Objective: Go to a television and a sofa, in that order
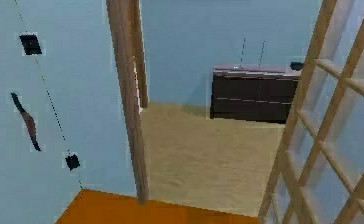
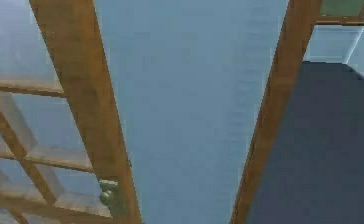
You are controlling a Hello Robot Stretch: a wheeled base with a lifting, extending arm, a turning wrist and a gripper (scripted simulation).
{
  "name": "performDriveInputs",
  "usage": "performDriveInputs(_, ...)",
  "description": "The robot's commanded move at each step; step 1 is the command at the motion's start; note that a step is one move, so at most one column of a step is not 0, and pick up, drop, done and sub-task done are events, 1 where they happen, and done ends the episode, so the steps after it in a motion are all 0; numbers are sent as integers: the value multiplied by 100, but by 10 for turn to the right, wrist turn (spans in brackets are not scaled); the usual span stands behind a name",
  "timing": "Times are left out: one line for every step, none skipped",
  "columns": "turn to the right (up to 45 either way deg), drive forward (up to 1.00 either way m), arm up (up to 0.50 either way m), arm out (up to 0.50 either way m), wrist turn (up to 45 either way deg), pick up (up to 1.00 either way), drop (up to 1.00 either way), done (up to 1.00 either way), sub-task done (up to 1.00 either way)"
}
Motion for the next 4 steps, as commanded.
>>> performDriveInputs(0,90,0,0,0,0,0,0,0)
performDriveInputs(-60,0,0,0,0,0,0,0,0)
performDriveInputs(0,80,0,0,0,0,0,0,0)
performDriveInputs(-120,0,0,0,0,0,0,0,0)
